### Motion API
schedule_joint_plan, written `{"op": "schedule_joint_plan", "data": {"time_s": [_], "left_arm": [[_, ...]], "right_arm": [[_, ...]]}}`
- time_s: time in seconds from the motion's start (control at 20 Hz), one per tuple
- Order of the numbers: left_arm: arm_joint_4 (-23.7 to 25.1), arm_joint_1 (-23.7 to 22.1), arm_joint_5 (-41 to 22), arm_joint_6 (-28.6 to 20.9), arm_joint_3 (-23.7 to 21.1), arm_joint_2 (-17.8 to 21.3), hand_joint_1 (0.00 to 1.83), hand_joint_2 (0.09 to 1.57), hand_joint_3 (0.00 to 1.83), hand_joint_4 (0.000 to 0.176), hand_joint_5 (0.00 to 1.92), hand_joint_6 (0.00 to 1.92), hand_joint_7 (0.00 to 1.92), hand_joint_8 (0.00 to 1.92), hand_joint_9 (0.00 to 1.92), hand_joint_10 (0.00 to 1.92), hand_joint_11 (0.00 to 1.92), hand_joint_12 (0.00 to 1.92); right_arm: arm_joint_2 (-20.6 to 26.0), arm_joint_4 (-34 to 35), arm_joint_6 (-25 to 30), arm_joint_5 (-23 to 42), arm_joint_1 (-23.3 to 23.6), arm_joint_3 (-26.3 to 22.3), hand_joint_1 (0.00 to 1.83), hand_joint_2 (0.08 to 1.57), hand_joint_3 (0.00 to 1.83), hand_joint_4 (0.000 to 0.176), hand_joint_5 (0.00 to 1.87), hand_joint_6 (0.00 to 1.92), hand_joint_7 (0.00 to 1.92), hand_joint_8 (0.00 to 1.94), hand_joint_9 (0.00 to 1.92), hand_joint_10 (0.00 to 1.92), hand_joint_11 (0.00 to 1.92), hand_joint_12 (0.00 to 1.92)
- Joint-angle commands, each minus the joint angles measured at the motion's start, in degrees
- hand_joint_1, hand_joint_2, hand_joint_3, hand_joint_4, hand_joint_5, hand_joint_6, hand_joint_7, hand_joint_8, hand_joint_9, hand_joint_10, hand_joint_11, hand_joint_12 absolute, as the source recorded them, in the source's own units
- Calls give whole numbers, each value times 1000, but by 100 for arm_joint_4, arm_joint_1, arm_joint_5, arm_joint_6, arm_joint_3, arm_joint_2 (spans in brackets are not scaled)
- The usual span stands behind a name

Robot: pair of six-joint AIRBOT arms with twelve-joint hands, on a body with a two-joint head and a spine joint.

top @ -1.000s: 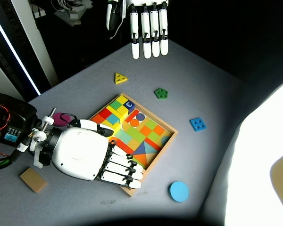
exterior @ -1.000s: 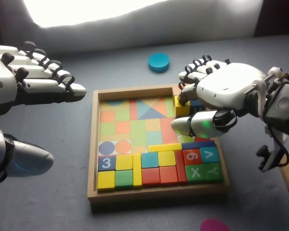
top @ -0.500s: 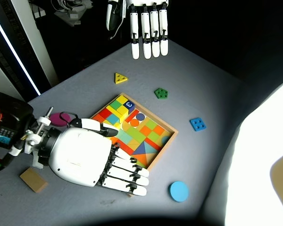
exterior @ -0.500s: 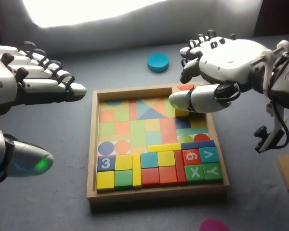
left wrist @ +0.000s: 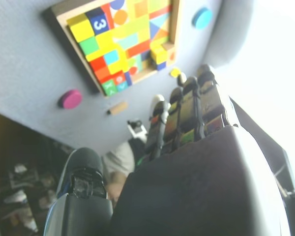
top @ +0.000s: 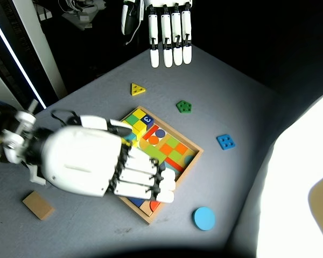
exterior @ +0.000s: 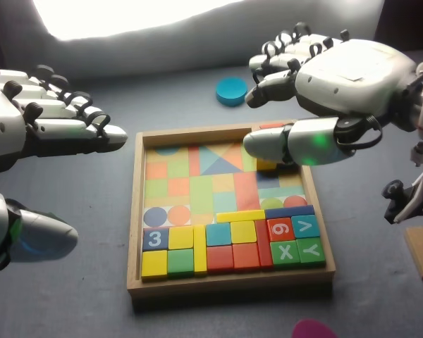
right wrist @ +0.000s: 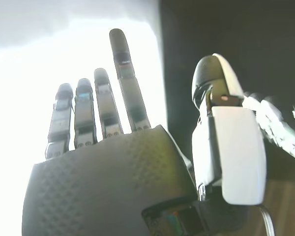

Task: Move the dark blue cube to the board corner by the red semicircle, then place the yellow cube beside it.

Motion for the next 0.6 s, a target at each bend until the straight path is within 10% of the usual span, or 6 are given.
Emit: {"op": "schedule_joint_plan", "data": {"time_s": [0.0, 0.1, 0.2, 0.3, 0.4, 0.55], "left_arm": [[-19, -59, -527, -3, 33, 17, 0, 1277, 0, 29, 18, 4, 109, 11, 143, 18, 0, 645], [-20, -51, -527, -3, 83, 11, 98, 1272, 0, 29, 247, 33, 381, 29, 422, 56, 48, 1101], [-20, -8, -527, -3, 123, 16, 136, 1281, 3, 17, 440, 34, 620, 45, 633, 91, 160, 1259], [-20, 4, -527, -3, 125, 17, 211, 1275, 2, 0, 590, 8, 749, 116, 650, 485, 277, 1367], [-22, -2, -527, -3, 106, 17, 236, 1292, 2, 0, 707, 41, 580, 738, 502, 1107, 344, 1476], [-18, -37, -527, -3, 118, -1, 100, 1357, 1, 0, 608, 1027, 565, 1450, 578, 1588, 460, 1770]], "right_arm": [[109, -253, 127, 582, 118, -110, 0, 1195, 0, 0, 477, 162, 483, 58, 410, 162, 0, 1220], [320, -482, 249, 582, 141, -346, 46, 1214, 0, 0, 559, 639, 750, 289, 445, 1017, 67, 1742], [541, -648, 280, 579, 182, -623, 32, 1222, 2, 0, 570, 1073, 597, 1096, 393, 1573, 161, 1906], [704, -715, 278, 528, 205, -818, 25, 1228, 2, 0, 533, 1381, 508, 1488, 383, 1766, 229, 1920], [774, -715, 278, 293, 240, -866, 77, 1233, 3, 0, 603, 1468, 560, 1581, 450, 1817, 321, 1921], [821, -713, 287, 114, 321, -911, 55, 1269, 9, 0, 635, 1778, 603, 1917, 606, 1920, 501, 1921]]}}
